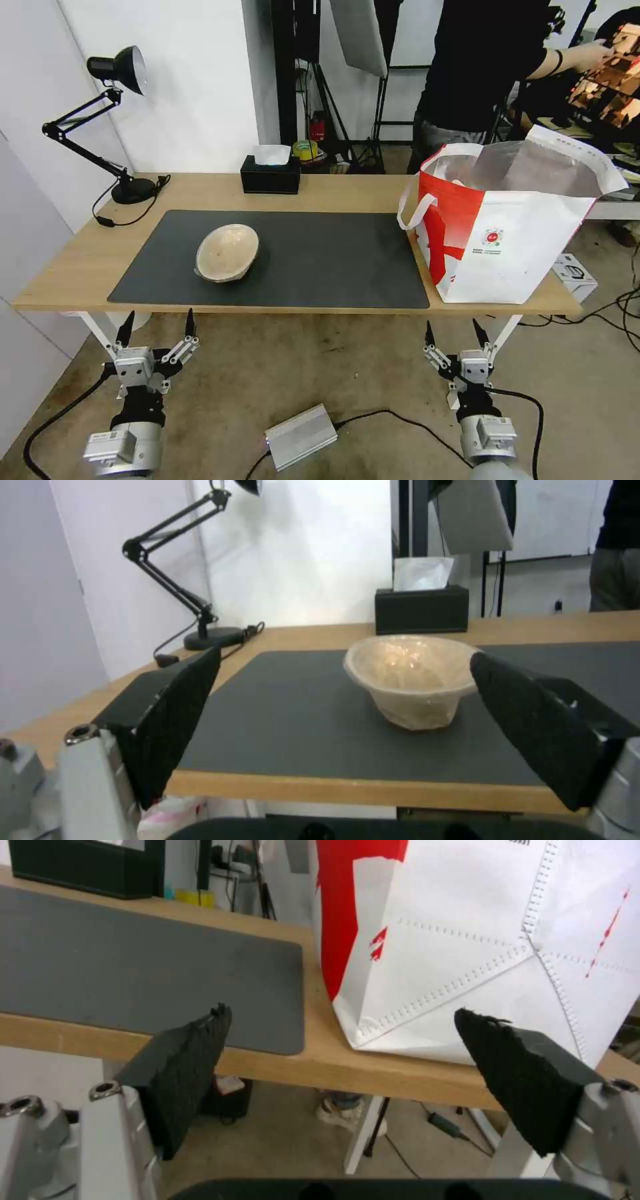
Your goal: Pick up the trash from the table and place it into the takeout bag.
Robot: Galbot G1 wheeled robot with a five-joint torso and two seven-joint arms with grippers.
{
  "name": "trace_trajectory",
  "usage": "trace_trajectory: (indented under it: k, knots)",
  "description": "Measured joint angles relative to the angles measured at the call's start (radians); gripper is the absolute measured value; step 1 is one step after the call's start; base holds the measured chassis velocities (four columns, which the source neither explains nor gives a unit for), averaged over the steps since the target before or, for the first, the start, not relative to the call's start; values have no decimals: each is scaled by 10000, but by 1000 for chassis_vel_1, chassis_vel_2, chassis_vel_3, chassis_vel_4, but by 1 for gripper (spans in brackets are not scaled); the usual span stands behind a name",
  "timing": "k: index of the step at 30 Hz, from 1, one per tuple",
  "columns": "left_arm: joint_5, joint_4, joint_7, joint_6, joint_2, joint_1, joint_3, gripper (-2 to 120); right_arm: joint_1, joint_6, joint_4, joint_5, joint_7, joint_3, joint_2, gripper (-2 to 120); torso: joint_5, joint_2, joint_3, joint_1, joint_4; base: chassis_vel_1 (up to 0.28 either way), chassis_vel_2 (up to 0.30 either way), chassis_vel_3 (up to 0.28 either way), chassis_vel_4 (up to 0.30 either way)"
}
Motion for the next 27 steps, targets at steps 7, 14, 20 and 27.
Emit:
trace_trajectory:
  k: [7, 14, 20, 27]
  knots:
    - [-309, -285, 84, -7, 179, 12, -73, 100, 41, -6, 19, 2, 0, -21, -18, 89, 0, 0, 0, 0, 0, 0, 0, 0, 0]
    - [-1099, -776, 457, 17, 788, -70, -28, 100, 213, -101, 90, 3, -20, -189, -86, 89, 0, 0, 0, 0, 0, 0, 0, 0, 0]
    - [-784, -690, 933, -287, 1712, -242, -58, 100, 365, -201, 91, 2, -33, -277, -124, 89, -2, 0, 0, 0, 0, 0, 0, 0, 0]
    - [-412, -438, 1662, -920, 3122, -381, -99, 100, 407, -291, 129, -3, -45, -301, -110, 89, -1, 0, 0, 0, 0, 0, 0, 0, 0]
